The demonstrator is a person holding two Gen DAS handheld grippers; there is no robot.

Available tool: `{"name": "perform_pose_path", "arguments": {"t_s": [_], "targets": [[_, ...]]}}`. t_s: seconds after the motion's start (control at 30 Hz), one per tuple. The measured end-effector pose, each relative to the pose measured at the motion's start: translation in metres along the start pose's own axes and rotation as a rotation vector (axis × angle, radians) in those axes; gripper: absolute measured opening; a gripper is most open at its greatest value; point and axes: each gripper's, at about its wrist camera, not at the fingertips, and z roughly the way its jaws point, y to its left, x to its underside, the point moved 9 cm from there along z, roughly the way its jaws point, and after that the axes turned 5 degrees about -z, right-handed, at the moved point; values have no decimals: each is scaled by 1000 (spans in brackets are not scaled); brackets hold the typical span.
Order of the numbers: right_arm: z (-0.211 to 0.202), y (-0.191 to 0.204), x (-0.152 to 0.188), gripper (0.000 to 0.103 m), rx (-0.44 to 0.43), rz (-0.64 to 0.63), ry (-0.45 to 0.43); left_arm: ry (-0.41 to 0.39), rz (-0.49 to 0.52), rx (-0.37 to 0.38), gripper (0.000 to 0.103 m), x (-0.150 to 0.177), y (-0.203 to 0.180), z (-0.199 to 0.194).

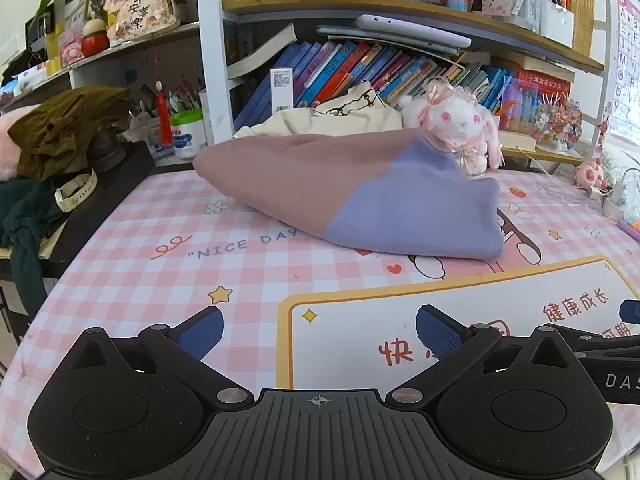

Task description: Fold clothes

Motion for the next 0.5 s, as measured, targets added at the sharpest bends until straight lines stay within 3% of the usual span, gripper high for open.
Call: {"name": "perform_pose_path", "arguments": {"t_s": [0.5], "targets": [[2, -1, -1, 103, -4, 3, 2, 19, -20, 10, 103, 3, 3, 6]]}}
